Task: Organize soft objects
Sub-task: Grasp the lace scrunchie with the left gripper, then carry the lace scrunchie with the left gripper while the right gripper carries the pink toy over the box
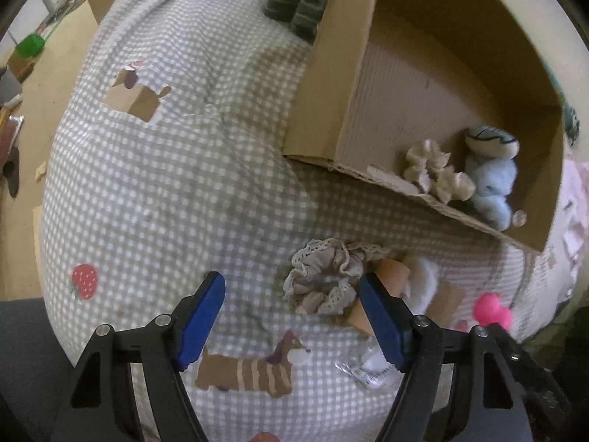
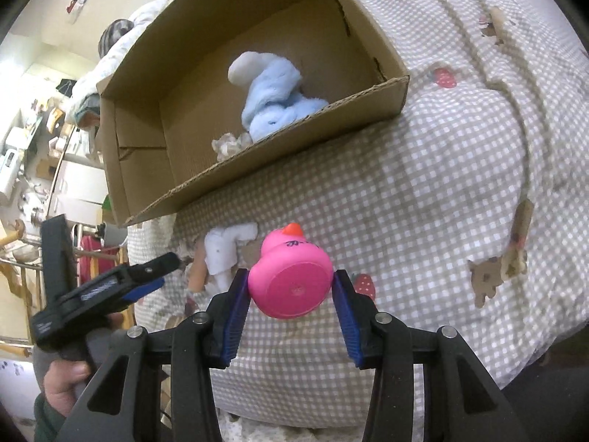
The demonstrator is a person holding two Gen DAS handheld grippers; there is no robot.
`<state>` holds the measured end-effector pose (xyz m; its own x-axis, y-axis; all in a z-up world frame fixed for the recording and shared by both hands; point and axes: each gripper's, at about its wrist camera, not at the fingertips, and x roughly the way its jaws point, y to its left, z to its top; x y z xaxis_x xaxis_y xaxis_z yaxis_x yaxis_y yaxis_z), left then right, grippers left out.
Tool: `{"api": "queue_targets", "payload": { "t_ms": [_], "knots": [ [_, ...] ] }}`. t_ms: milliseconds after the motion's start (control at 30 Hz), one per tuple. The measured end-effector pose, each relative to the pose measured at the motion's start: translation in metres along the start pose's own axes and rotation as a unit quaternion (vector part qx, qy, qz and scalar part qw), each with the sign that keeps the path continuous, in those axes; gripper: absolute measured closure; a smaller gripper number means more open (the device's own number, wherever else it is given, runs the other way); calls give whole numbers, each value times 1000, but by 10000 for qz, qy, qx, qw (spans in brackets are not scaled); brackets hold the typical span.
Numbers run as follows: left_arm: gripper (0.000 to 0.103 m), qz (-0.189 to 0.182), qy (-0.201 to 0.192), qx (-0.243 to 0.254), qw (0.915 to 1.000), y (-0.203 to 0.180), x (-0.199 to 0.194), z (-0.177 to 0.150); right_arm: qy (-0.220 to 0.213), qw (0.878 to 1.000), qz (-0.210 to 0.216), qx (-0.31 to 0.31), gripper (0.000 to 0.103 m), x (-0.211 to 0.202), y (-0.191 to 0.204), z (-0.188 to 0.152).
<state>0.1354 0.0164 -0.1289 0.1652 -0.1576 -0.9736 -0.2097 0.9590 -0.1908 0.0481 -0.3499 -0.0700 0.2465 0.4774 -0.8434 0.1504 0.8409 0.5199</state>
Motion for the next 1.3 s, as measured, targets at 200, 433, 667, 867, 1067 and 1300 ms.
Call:
{"api": "queue_targets", "payload": {
  "t_ms": [200, 433, 667, 867, 1067, 1300],
  "knots": [
    [79, 173, 21, 270, 9995, -15, 19, 1, -58, 10000, 31, -15, 56, -9, -6, -1],
    [95, -51, -345, 123, 9993, -4, -15, -2, -92, 9999, 72, -25, 56, -6, -2, -2],
    [95, -257, -828, 60, 9962, 15, -67, -21, -84, 9999, 149, -10, 56, -5, -1, 0],
    [95, -241, -1074, 152, 9938, 14, -88, -29, -137, 9996, 197, -123, 56, -9, 6, -3],
    [95, -200, -1111, 198, 9934, 8, -83, -35, -232, 9994, 231, -123, 56, -18, 4, -6],
    [95, -125, -1402, 484, 9889, -4, -107, -45, -488, 9978, 385, -250, 56, -45, 7, -11]
  ]
}}
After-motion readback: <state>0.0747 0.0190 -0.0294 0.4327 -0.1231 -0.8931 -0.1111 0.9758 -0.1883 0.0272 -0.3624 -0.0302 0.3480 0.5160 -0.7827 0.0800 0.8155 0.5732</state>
